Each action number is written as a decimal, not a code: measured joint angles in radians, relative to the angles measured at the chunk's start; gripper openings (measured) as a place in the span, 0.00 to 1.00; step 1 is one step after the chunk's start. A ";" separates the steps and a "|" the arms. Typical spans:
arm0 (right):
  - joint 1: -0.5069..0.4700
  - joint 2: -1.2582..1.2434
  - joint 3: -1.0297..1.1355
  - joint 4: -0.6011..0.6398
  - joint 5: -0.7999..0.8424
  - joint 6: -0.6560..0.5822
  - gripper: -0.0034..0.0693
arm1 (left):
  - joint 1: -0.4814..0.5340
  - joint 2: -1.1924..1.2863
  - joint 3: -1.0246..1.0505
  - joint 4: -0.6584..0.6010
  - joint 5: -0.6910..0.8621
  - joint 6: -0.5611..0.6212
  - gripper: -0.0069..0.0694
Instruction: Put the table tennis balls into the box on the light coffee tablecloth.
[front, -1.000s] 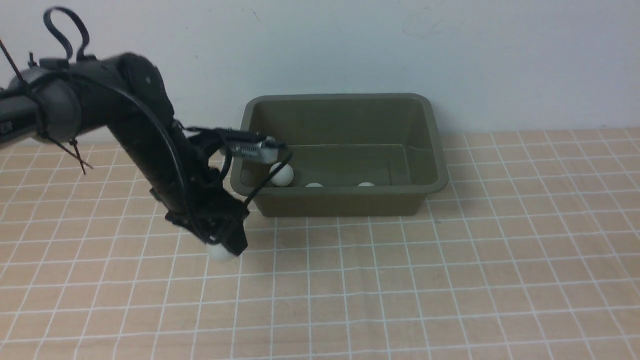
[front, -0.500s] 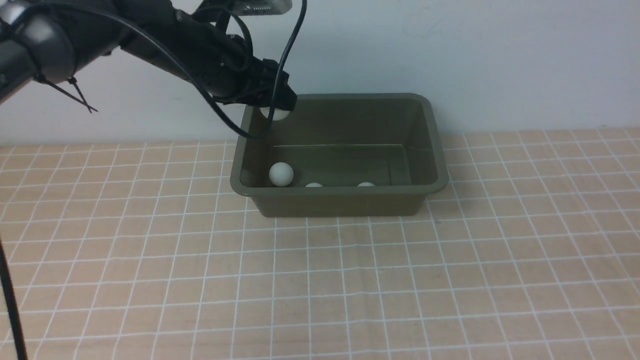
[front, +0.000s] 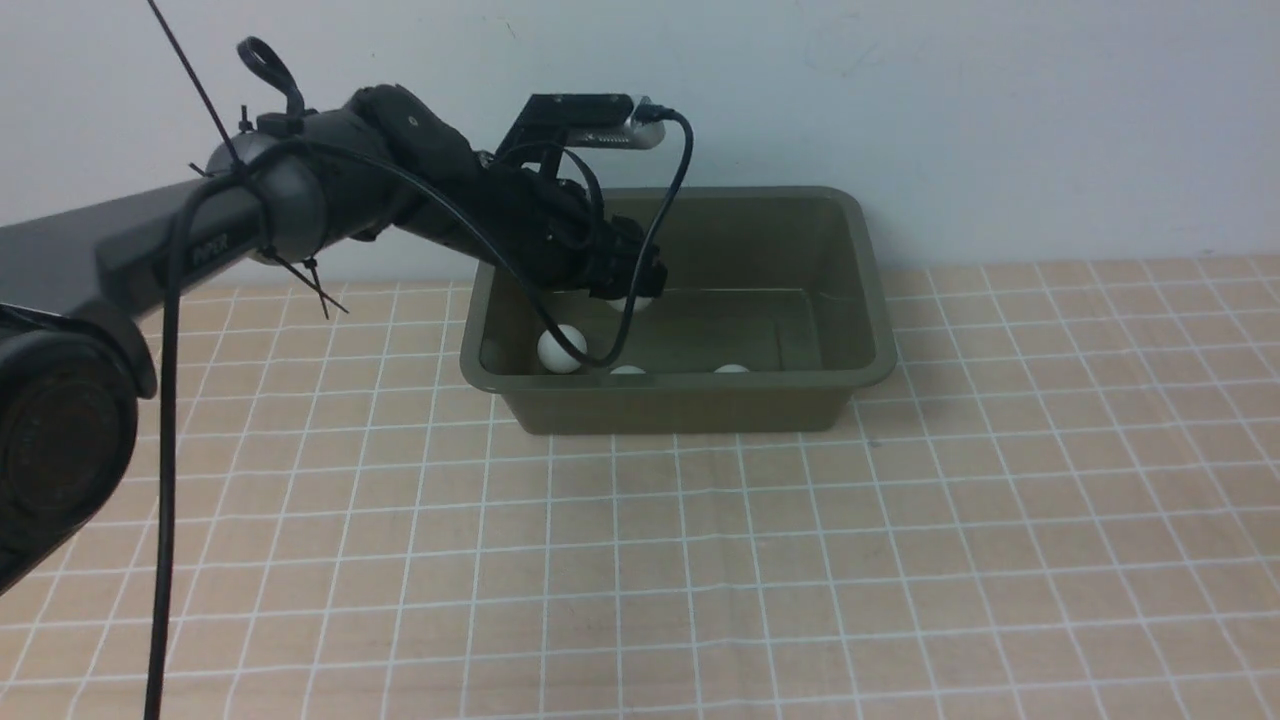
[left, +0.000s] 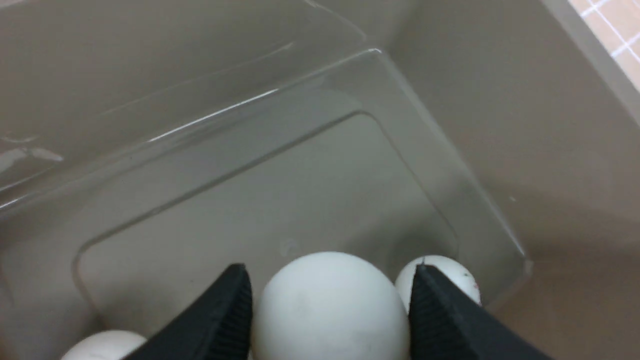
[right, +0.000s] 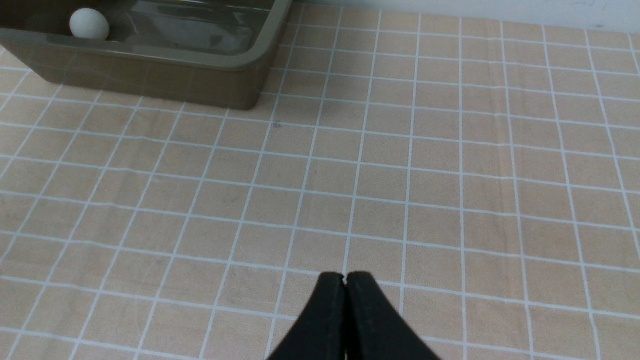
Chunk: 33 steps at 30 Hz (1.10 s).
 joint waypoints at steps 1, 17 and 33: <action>0.000 0.000 0.000 0.004 0.001 -0.005 0.02 | -0.003 0.005 0.000 -0.003 -0.008 0.000 0.59; 0.000 0.000 0.000 -0.012 0.002 -0.034 0.02 | 0.017 -0.018 -0.086 -0.019 0.135 0.005 0.62; 0.000 -0.016 0.083 -0.173 -0.222 -0.020 0.02 | 0.057 -0.403 -0.107 0.262 0.567 -0.048 0.00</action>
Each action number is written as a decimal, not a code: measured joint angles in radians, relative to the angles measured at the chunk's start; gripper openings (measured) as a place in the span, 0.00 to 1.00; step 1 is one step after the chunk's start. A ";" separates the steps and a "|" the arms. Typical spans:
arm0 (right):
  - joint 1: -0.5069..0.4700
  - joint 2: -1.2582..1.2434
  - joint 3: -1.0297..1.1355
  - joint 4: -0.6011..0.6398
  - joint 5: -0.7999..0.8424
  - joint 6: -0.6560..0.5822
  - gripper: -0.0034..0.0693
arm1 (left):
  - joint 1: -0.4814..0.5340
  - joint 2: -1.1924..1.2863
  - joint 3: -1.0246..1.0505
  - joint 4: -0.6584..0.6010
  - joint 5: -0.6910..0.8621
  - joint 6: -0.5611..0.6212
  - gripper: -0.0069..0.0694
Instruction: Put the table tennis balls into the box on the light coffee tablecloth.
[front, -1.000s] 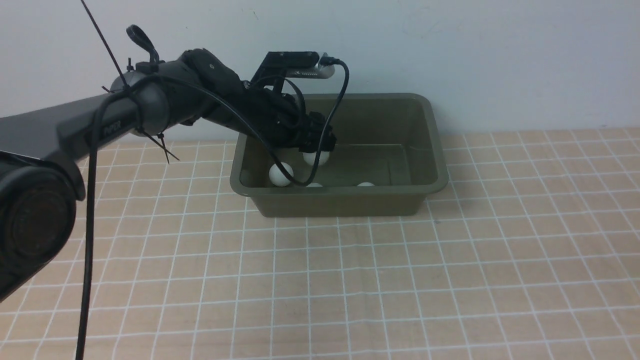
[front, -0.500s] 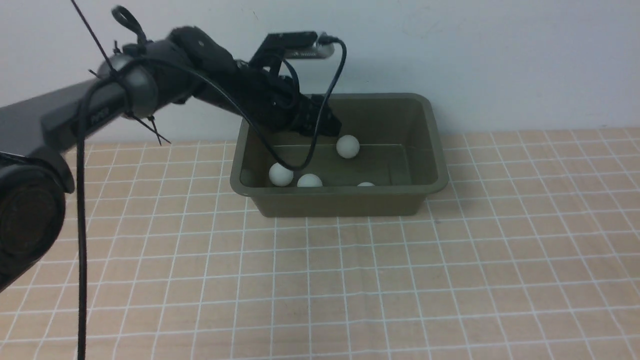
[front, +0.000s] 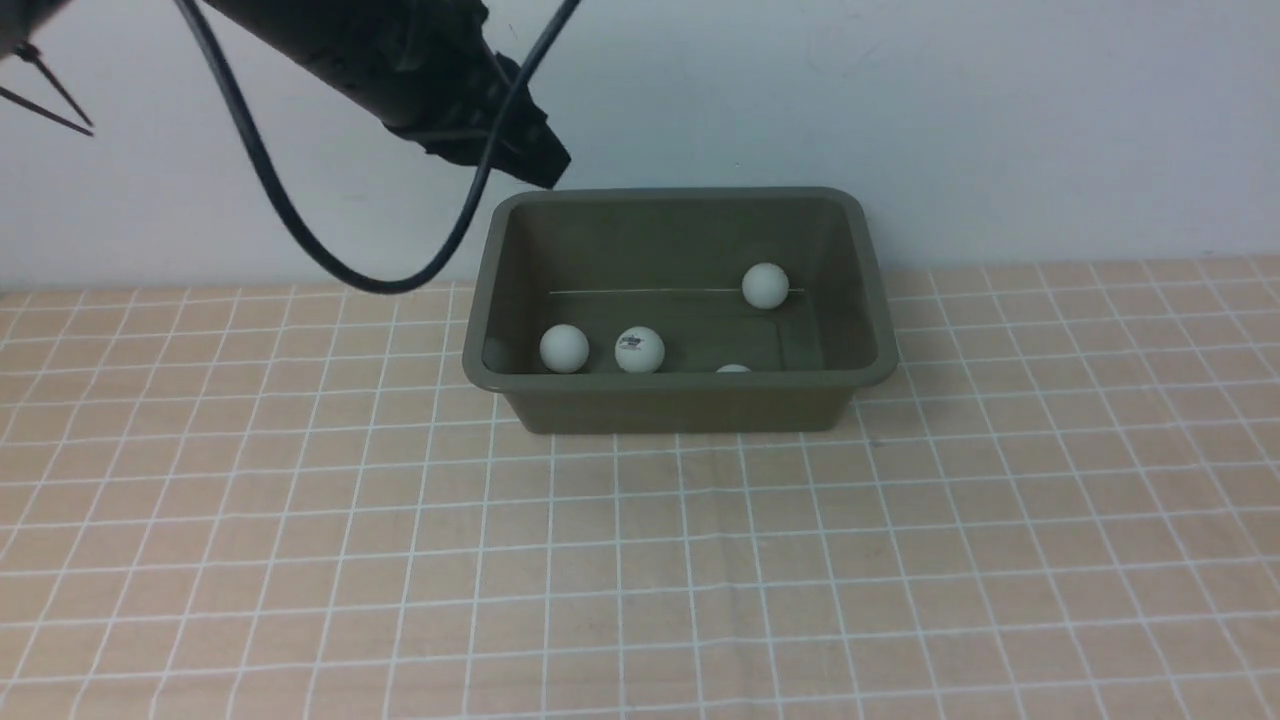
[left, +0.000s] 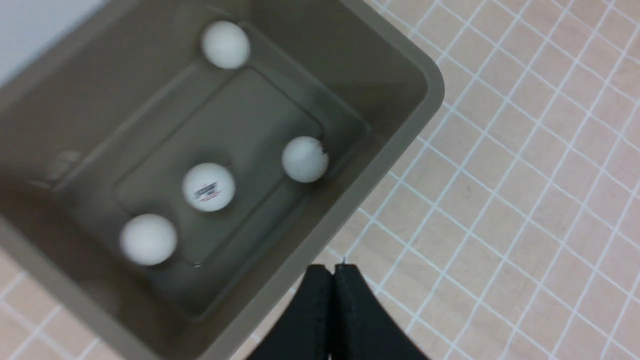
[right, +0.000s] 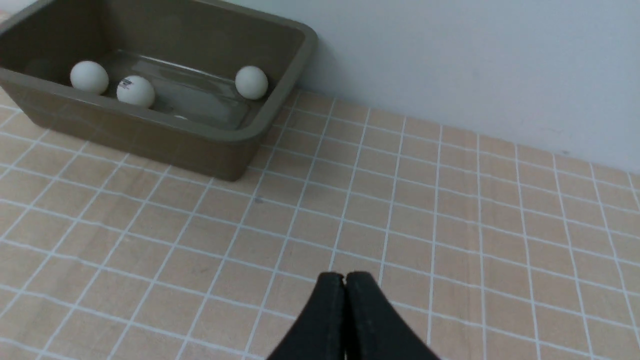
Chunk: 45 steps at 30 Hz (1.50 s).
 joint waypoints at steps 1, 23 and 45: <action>0.000 -0.006 0.020 -0.008 -0.021 0.007 0.02 | 0.000 -0.017 0.006 0.005 -0.001 -0.001 0.00; 0.000 -0.083 0.187 -0.228 -0.217 0.192 0.02 | 0.000 -0.758 1.044 -0.125 -0.414 0.175 0.00; 0.000 -0.083 0.187 -0.246 -0.216 0.192 0.02 | 0.000 -0.978 1.175 -0.319 -0.369 0.248 0.00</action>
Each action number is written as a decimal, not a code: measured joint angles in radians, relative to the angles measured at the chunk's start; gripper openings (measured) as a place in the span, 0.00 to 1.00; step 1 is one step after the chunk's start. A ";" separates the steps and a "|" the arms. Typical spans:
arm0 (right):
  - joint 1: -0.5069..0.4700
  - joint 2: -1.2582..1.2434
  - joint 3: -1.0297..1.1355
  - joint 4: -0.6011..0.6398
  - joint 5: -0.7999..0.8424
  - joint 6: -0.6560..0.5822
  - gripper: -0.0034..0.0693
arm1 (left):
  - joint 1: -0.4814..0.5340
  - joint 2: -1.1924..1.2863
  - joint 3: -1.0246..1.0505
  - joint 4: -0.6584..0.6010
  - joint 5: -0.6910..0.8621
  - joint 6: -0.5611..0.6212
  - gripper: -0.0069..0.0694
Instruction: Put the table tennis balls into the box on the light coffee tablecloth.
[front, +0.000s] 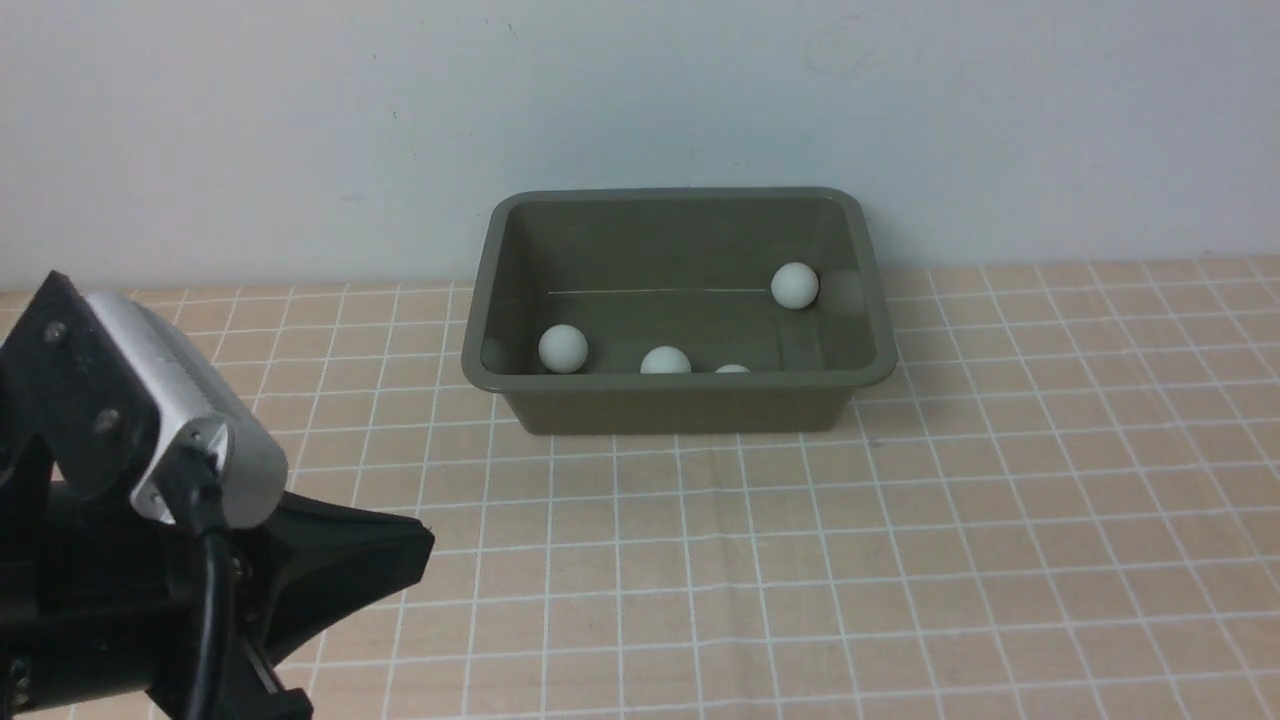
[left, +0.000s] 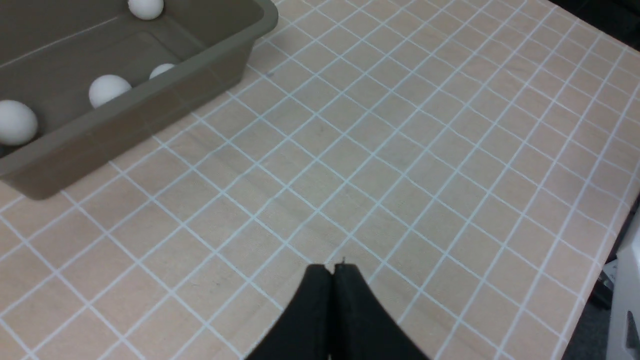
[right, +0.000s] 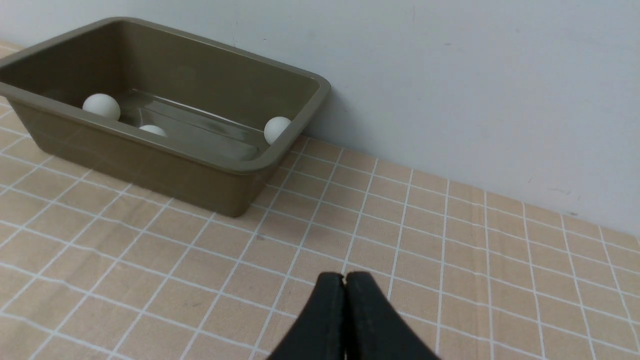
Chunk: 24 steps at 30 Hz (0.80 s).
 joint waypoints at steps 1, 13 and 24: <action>0.000 0.000 0.000 0.000 0.000 0.000 0.02 | 0.000 0.000 0.000 0.002 0.000 0.014 0.00; 0.000 0.000 0.000 0.000 0.005 0.000 0.02 | 0.190 -0.309 0.245 0.067 -0.314 0.077 0.00; 0.000 0.000 0.000 0.000 0.007 0.000 0.02 | 0.248 -0.746 0.562 0.050 -0.531 0.077 0.00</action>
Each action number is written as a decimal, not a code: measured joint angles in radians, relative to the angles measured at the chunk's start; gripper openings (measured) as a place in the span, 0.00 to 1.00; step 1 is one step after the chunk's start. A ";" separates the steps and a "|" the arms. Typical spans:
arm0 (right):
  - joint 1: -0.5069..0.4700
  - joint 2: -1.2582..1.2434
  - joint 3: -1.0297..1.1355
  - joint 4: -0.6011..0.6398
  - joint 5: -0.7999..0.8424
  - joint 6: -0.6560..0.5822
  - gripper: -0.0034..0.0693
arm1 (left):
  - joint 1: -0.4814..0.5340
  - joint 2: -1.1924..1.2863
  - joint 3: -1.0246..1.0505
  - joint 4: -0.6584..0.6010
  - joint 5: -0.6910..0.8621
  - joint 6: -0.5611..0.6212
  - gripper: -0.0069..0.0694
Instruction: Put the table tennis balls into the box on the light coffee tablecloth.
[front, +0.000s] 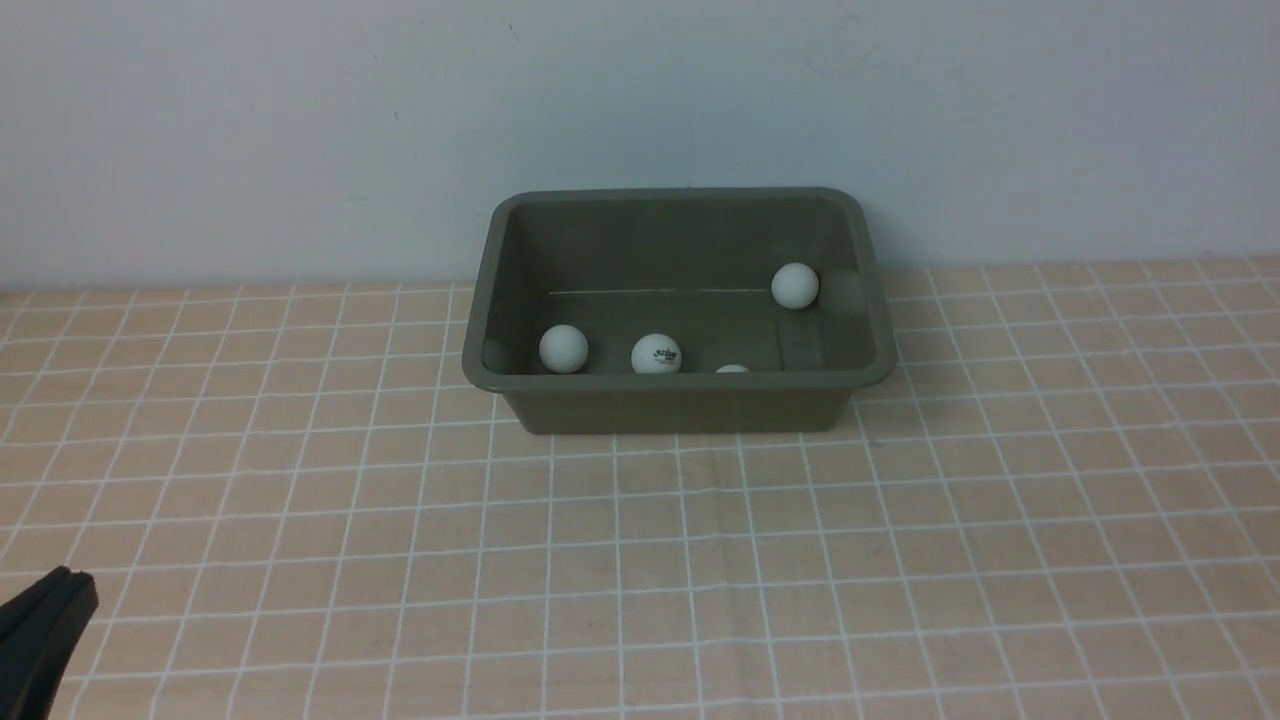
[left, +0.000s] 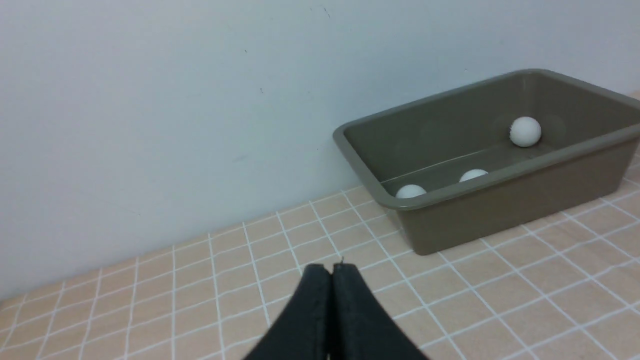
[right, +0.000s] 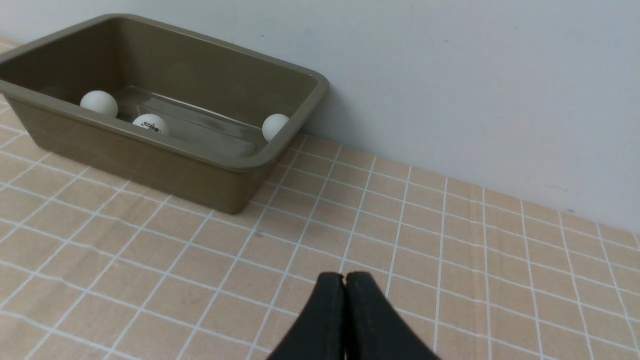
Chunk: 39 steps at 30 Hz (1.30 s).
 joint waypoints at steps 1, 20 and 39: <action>0.000 0.000 0.000 0.000 0.000 0.000 0.02 | 0.000 -0.021 0.019 -0.001 -0.004 0.000 0.00; 0.000 0.000 0.001 0.000 0.001 0.000 0.02 | 0.000 -0.084 0.098 -0.087 -0.258 -0.003 0.00; 0.000 0.000 0.001 0.000 0.001 0.000 0.02 | 0.000 -0.084 0.165 0.649 -0.084 -0.815 0.00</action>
